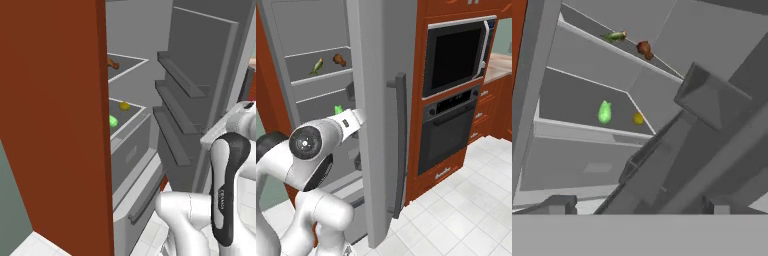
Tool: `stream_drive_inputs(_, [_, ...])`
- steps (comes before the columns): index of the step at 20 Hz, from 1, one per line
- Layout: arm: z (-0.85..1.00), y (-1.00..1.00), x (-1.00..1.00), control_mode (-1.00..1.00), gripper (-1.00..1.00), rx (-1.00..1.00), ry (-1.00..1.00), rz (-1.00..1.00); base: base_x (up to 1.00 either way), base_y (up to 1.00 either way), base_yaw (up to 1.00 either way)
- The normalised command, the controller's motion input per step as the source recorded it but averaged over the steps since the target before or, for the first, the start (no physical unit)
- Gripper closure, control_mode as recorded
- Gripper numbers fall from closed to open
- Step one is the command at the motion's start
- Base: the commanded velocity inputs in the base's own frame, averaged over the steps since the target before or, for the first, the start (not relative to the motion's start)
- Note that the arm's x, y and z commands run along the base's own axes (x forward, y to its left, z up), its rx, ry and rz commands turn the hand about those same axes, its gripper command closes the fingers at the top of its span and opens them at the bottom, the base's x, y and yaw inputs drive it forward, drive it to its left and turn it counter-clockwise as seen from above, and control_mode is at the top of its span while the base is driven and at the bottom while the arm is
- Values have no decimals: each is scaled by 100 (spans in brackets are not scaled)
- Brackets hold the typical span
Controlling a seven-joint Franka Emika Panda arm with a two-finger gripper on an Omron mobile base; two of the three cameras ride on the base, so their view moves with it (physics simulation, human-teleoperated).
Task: Gather the lemon and corn from the fridge and place them on a tray on the dining counter. Then gather the chicken drumstick and fish from the fridge and place them on the other tray.
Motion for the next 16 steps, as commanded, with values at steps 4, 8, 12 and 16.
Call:
stream_drive_inputs(4, [-18,41,89,-100,-100,-20,17,-24,0,0,0])
stream_drive_inputs(8, [-14,21,90,-100,-100,-20,13,-27,0,0,0])
stream_drive_inputs(12, [-10,2,90,-100,-100,-20,5,-26,0,0,0])
stream_drive_inputs(16, [-15,0,95,-100,-100,-18,9,-25,0,0,0])
